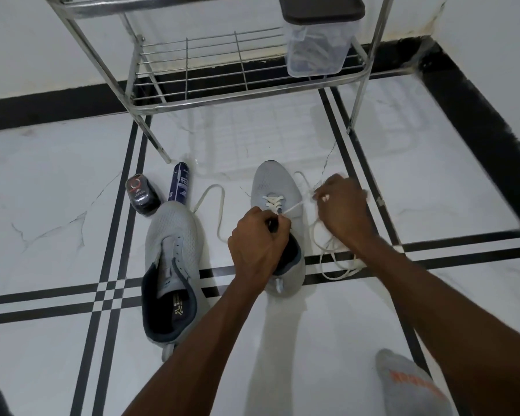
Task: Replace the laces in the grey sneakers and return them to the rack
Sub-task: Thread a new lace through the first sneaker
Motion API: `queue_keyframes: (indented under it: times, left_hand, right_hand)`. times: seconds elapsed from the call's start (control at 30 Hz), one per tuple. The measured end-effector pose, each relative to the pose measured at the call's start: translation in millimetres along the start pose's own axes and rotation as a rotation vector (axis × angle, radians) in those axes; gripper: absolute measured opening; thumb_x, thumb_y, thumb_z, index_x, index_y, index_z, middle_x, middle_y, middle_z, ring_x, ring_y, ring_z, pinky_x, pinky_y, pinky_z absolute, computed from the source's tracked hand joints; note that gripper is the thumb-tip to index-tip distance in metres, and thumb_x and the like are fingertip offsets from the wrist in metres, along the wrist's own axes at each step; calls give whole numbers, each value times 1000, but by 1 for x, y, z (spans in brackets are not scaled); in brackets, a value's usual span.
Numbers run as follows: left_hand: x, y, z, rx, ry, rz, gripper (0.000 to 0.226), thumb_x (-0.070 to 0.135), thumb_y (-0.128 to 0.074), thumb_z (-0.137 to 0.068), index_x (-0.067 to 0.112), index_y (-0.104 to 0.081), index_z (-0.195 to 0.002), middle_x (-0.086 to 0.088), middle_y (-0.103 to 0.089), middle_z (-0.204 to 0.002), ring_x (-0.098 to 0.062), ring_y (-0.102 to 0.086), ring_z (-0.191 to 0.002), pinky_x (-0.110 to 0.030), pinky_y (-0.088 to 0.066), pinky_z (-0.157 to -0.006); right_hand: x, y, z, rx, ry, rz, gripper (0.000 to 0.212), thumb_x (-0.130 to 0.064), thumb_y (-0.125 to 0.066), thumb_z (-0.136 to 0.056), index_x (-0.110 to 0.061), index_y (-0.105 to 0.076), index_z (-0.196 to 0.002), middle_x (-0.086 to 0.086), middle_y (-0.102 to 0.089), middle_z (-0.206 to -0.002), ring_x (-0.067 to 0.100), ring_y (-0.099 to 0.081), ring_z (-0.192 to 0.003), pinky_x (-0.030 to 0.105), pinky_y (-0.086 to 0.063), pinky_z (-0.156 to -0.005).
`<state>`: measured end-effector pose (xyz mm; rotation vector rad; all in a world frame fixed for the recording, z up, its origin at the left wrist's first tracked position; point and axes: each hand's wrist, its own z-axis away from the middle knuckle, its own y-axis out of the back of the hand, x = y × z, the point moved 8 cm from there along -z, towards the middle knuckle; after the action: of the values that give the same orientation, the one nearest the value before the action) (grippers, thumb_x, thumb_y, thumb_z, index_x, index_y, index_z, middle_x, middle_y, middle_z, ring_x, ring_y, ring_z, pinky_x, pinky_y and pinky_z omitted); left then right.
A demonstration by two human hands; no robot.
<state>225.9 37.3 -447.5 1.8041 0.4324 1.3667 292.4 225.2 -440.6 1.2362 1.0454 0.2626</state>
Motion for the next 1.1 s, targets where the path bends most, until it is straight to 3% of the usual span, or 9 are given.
queue_keyframes:
  times: [0.1,0.23,0.47,0.63,0.73,0.83,0.93,1.0,1.1]
  left_hand:
    - [0,2,1,2,0,1,28,46,-59,-92,24,-74,-83,9,-62,-84,-14,-58,-74,-30,-44,-63]
    - [5,4,0,-1,-33,9,28,49,-57,-94,25,-70,-87,10,-60,-84,-12,-58,-73,-29,-46,-63]
    - [-3,23,-23,27,5,237,18,32,-64,-85,31,-59,-103,15,-64,-90,-6,-57,-70,-30,-45,-65]
    - [26,-15,-48,-496,-110,376,69,42,-83,-82,27,-52,-141,8,-59,-134,-13,-62,-111,-29,-53,-90]
    - [52,-23,-56,-679,-138,437,41,37,-81,-86,18,-70,-121,9,-70,-115,-4,-66,-85,-21,-51,-70]
    - [42,-13,-84,-434,-52,450,15,27,-78,-90,12,-77,-92,3,-75,-87,-2,-65,-73,-25,-50,-73]
    - [17,1,-93,-224,125,434,27,27,-81,-87,20,-71,-111,3,-72,-104,-8,-66,-76,-31,-57,-67]
    - [36,-7,-87,-423,-10,499,55,31,-84,-84,27,-58,-133,4,-62,-127,-12,-66,-80,-24,-55,-57]
    - [59,-12,-78,-655,-199,433,28,24,-78,-91,15,-73,-116,-1,-73,-112,-9,-62,-66,-23,-50,-56]
  right_hand:
    - [25,18,-12,16,-111,-37,31,-15,-68,-93,-18,-70,-123,12,-40,-148,38,-34,-136,51,-30,-110]
    - [-18,-10,-5,-260,184,60,49,-20,-69,-89,-28,-59,-136,1,-32,-160,32,-21,-146,52,-25,-111]
    - [-26,-27,4,-547,129,-169,10,-28,-60,-97,-20,-67,-97,-5,-75,-81,15,-71,-85,40,-52,-88]
    - [-26,15,-10,-457,-62,-693,20,-26,-64,-99,-7,-63,-106,2,-66,-67,11,-57,-59,24,-47,-60]
    - [-23,25,-19,-454,-78,-680,22,-28,-64,-98,-8,-63,-107,1,-66,-69,12,-54,-62,26,-46,-61]
    - [-17,31,-21,-449,-94,-697,25,-26,-67,-97,-3,-62,-108,2,-67,-71,15,-53,-65,28,-44,-60]
    - [-16,29,-20,-458,-102,-699,25,-25,-65,-97,-2,-61,-108,1,-67,-72,15,-54,-65,31,-43,-62]
    - [-19,24,-19,-482,-94,-692,24,-24,-65,-98,-3,-62,-109,1,-69,-74,13,-55,-66,31,-44,-63]
    - [-22,19,-19,-504,-105,-698,22,-24,-65,-98,-5,-62,-109,1,-71,-76,13,-57,-67,28,-44,-62]
